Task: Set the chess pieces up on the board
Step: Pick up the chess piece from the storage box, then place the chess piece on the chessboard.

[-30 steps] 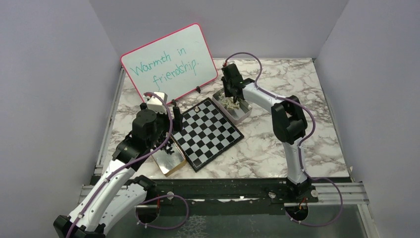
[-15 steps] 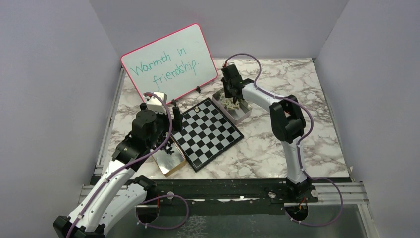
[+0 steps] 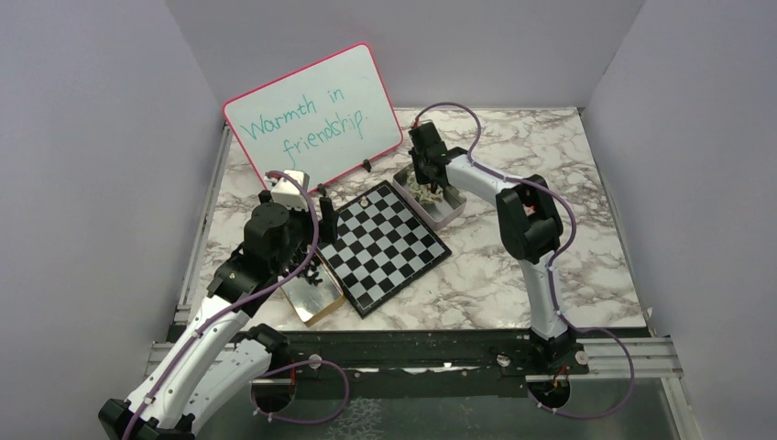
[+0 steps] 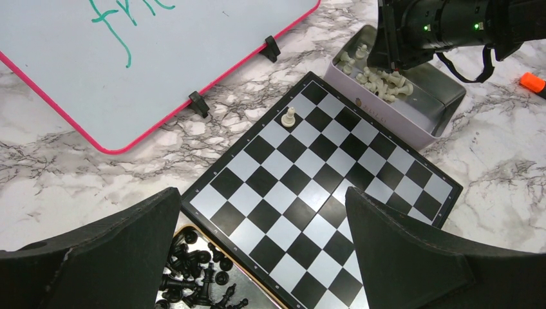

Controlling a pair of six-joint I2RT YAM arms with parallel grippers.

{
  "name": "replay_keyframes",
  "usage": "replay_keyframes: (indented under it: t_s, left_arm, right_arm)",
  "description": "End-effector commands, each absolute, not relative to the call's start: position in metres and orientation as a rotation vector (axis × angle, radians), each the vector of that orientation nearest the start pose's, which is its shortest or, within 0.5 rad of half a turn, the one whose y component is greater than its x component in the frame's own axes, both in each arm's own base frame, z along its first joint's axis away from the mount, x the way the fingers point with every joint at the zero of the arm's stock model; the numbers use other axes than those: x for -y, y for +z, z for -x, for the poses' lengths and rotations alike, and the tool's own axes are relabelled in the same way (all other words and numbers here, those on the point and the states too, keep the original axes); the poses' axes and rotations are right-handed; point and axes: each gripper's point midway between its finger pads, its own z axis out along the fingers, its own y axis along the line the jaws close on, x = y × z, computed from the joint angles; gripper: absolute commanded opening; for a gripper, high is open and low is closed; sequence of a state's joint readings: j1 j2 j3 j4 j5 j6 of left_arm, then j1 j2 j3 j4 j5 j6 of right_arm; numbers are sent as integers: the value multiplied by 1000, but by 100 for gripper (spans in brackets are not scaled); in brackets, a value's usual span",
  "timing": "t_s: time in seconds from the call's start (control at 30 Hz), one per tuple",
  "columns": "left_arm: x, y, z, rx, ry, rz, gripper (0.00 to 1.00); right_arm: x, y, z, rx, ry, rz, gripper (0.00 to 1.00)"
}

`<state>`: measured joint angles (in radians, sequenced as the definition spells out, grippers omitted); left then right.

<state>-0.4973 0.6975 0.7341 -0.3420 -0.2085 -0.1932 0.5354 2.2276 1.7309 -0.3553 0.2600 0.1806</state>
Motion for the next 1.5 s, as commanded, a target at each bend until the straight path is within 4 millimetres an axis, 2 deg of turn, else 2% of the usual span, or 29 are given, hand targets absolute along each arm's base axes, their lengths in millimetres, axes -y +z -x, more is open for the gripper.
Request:
replay_keyframes:
  t_s: [0.0, 0.5, 0.97, 1.17, 1.47]
  left_arm:
    - [110, 239, -263, -1864, -284, -153, 99]
    - [110, 240, -262, -1860, -288, -152, 99]
    - [112, 240, -262, -1864, -294, -155, 99]
    - [111, 239, -262, -1865, -290, -154, 99]
    - [109, 242, -262, -1856, -282, -143, 99]
  right_arm:
    - [-255, 61, -499, -2340, 42, 322, 17]
    - [-253, 108, -493, -2292, 79, 307, 14]
    - [-258, 125, -475, -2307, 167, 323, 14]
    - [-266, 132, -462, -2309, 240, 328, 13]
    - [-300, 136, -434, -2301, 331, 396, 13]
